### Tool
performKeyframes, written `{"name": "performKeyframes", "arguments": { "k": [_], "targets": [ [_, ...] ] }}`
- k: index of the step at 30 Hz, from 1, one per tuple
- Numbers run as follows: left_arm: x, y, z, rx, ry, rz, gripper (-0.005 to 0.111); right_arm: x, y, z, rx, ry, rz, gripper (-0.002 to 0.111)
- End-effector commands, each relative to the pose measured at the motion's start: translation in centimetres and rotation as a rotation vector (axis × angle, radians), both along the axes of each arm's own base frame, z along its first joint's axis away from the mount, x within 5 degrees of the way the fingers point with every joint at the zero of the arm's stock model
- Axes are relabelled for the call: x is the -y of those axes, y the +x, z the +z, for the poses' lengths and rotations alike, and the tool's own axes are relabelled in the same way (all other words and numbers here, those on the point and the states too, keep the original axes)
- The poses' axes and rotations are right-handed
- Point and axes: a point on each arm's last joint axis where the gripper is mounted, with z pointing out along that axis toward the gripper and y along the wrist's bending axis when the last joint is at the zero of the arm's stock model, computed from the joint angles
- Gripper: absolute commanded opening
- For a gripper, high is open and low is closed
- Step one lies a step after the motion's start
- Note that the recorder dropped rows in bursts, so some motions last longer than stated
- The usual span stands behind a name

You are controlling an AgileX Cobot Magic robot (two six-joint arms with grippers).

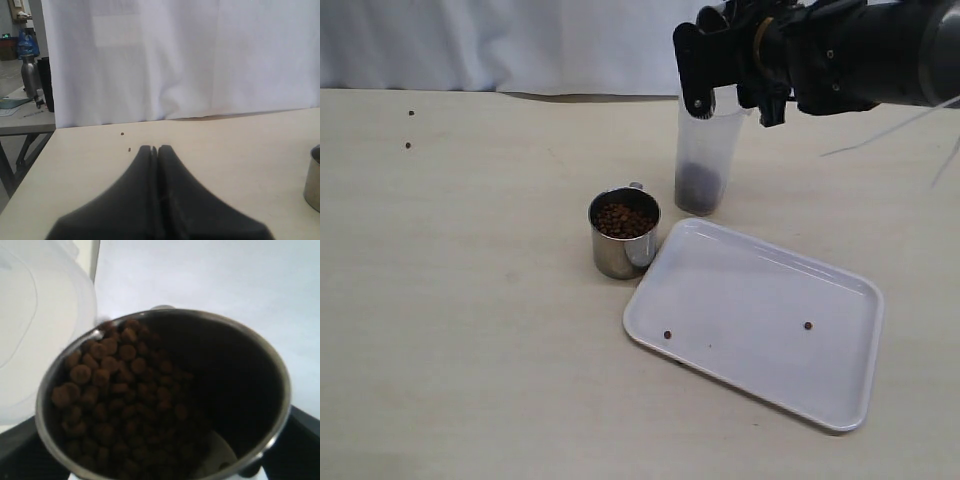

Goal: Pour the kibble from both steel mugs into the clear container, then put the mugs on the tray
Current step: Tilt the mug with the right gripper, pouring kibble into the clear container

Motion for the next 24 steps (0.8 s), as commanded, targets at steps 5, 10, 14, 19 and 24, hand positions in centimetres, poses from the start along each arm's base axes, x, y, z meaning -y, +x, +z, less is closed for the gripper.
{"name": "performKeyframes", "arguments": {
  "k": [5, 10, 14, 19, 24],
  "targets": [
    [0.0, -0.01, -0.02, 0.004, -0.014, 0.001, 0.0, 0.44, 0.11, 0.66, 0.057, -0.161, 0.022, 0.005],
    [0.0, -0.01, -0.02, 0.004, -0.014, 0.001, 0.0, 0.32, 0.26, 1.12, 0.078, -0.208, 0.046, 0.005],
    [0.0, -0.01, -0.02, 0.004, -0.014, 0.001, 0.0, -0.03, 0.11, 1.14, 0.09, -0.282, 0.092, 0.005],
    [0.0, -0.01, -0.02, 0.004, -0.014, 0.001, 0.0, -0.12, 0.09, 1.11, 0.094, -0.318, 0.116, 0.005],
    [0.0, -0.01, -0.02, 0.004, -0.014, 0.001, 0.0, -0.12, 0.09, 1.11, 0.104, -0.376, 0.139, 0.005]
  ]
}}
